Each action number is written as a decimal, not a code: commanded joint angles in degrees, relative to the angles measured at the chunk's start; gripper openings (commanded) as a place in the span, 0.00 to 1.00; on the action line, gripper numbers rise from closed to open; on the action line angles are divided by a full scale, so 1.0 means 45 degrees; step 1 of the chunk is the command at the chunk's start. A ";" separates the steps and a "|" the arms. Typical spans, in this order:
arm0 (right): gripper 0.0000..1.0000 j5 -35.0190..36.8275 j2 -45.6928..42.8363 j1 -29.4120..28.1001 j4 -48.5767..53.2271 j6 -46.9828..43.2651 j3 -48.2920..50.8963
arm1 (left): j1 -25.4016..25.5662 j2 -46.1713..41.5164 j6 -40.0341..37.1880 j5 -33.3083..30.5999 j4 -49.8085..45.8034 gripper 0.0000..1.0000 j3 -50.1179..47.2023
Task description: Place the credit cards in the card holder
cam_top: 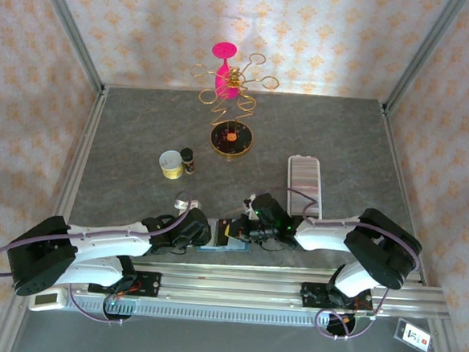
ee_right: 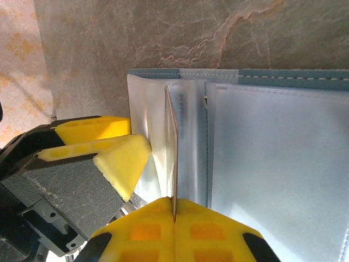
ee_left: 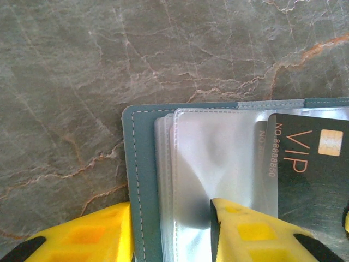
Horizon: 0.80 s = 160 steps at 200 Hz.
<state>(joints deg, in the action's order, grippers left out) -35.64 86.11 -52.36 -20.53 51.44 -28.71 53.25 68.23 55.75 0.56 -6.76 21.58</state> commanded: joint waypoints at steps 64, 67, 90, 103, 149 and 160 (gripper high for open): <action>0.00 -0.0858 0.0617 -0.0084 0.0249 -0.0373 -0.0404 | 0.0080 0.0344 0.0289 0.0579 -0.0059 0.41 -0.0656; 0.00 -0.0861 0.0637 -0.0084 0.0257 -0.0408 -0.0420 | 0.0085 0.0358 0.0298 0.0579 -0.0049 0.41 -0.0656; 0.02 -0.0923 0.0814 -0.0084 0.0395 -0.0567 -0.0670 | 0.0092 0.0309 0.0405 0.0613 0.0095 0.42 -0.0722; 0.02 -0.0922 0.0927 -0.0074 0.0407 -0.0591 -0.0750 | 0.0098 0.0287 0.0528 0.0703 0.0333 0.42 -0.0828; 0.03 -0.0976 0.1455 -0.0083 0.0657 -0.0669 -0.0906 | 0.0081 0.0002 0.1150 0.1020 0.1378 0.43 -0.1423; 0.03 -0.0975 0.1519 -0.0084 0.0685 -0.0679 -0.0908 | 0.0080 -0.0121 0.1287 0.1159 0.1702 0.43 -0.1576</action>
<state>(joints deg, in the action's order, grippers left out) -38.61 91.07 -52.23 -19.53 49.67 -31.83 53.25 66.06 58.46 0.45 -1.98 18.24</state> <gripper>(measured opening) 0.043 0.427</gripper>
